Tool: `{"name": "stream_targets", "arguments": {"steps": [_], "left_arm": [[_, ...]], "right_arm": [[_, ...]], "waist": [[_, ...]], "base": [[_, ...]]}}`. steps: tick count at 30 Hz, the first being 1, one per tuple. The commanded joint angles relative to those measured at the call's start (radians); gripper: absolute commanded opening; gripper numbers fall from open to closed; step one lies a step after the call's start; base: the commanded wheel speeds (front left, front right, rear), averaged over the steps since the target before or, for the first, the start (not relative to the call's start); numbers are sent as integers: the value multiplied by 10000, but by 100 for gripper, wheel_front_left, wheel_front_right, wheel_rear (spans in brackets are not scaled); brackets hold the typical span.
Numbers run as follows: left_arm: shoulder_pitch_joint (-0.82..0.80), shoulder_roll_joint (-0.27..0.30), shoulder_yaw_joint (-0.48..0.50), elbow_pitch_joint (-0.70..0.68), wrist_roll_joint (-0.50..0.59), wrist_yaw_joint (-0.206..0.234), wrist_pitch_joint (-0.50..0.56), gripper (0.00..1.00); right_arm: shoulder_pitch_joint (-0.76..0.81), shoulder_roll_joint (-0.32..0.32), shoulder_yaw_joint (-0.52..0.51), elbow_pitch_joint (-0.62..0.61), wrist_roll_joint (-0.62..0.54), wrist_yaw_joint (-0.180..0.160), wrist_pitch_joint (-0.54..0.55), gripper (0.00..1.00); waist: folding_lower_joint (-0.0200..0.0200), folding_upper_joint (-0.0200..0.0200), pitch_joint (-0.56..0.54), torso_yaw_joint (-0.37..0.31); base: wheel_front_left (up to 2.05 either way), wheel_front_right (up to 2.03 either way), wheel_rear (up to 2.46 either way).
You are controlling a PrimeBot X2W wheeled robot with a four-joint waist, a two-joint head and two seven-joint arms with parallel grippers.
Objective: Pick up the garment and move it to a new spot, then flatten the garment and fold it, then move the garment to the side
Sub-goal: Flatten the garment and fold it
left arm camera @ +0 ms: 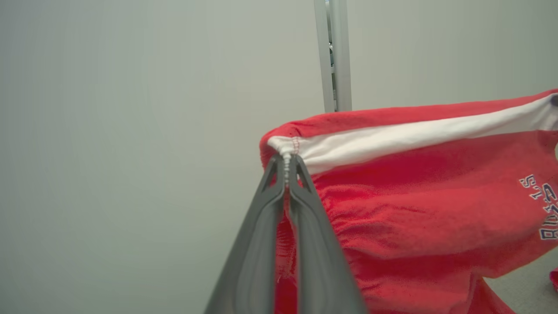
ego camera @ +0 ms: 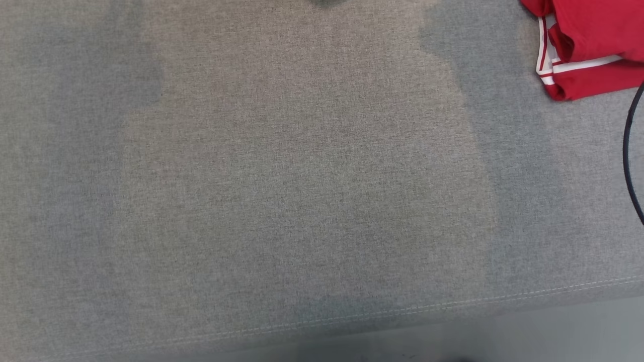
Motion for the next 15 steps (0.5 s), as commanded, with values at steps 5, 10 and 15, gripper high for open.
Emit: {"name": "stream_targets", "arguments": {"steps": [5, 10, 15], "left_arm": [[-1034, -525, 31, 783, -186, 9, -448, 0], [-1347, -888, -293, 1153, -333, 9, -1085, 0], [-775, -820, -650, 1036, -623, 11, -1497, 0]], "right_arm": [[-877, 113, -50, 509, -332, -1, -282, 0], [-854, 225, 36, 294, -521, -1, -354, 0], [-279, 14, 193, -310, -790, -1, -358, 0]], "waist": [[-2, -1, 39, 44], [-2, -1, 362, 82], [-2, -1, 684, 157]], "base": [[0, 0, 0], [0, 0, 0], [0, 0, 0]]}}
